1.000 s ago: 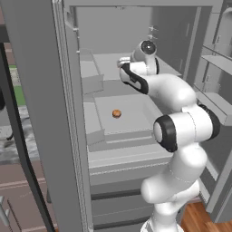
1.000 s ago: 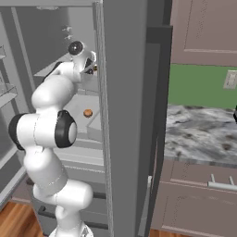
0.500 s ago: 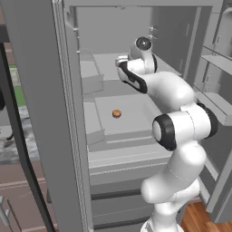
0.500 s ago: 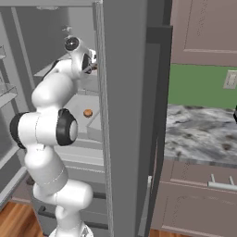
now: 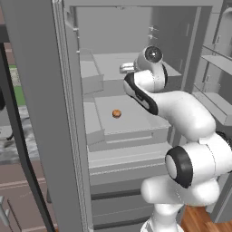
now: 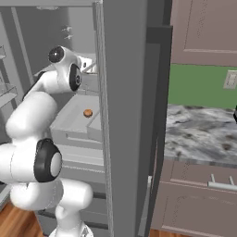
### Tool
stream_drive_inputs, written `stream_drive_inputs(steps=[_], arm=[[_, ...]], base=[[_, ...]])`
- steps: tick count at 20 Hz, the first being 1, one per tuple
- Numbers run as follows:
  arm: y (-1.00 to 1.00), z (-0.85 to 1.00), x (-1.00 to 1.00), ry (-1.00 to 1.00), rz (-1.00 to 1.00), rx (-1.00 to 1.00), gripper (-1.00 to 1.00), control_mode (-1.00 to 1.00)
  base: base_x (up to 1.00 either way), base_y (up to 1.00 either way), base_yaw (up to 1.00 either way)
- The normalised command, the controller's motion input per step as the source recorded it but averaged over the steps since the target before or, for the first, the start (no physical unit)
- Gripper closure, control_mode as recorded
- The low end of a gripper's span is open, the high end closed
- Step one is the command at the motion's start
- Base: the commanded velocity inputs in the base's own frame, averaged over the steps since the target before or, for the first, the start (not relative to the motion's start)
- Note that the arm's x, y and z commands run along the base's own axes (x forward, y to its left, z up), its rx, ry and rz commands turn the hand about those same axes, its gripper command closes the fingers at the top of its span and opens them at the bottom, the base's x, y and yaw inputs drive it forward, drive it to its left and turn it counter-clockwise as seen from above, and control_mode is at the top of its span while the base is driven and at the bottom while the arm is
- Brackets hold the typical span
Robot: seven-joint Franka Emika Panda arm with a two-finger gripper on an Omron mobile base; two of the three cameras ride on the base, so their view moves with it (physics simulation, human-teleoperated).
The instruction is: Pick the mango and tangerine from the fridge and place them inside the tupperware on the counter.
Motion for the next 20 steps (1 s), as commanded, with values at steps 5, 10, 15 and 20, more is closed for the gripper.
stream_drive_inputs(steps=[5,10,15,20], arm=[[0.00,0.00,-1.00,-0.08,0.00,0.00,1.00,-1.00],[0.00,0.00,-1.00,-0.03,0.03,0.00,1.00,-1.00],[0.00,0.00,-1.00,0.00,0.05,0.00,1.00,-1.00],[0.00,0.00,-1.00,0.00,0.15,0.00,1.00,-1.00]], base=[[0.00,0.00,0.00],[0.00,0.00,0.00],[0.00,0.00,0.00],[0.00,0.00,0.00]])
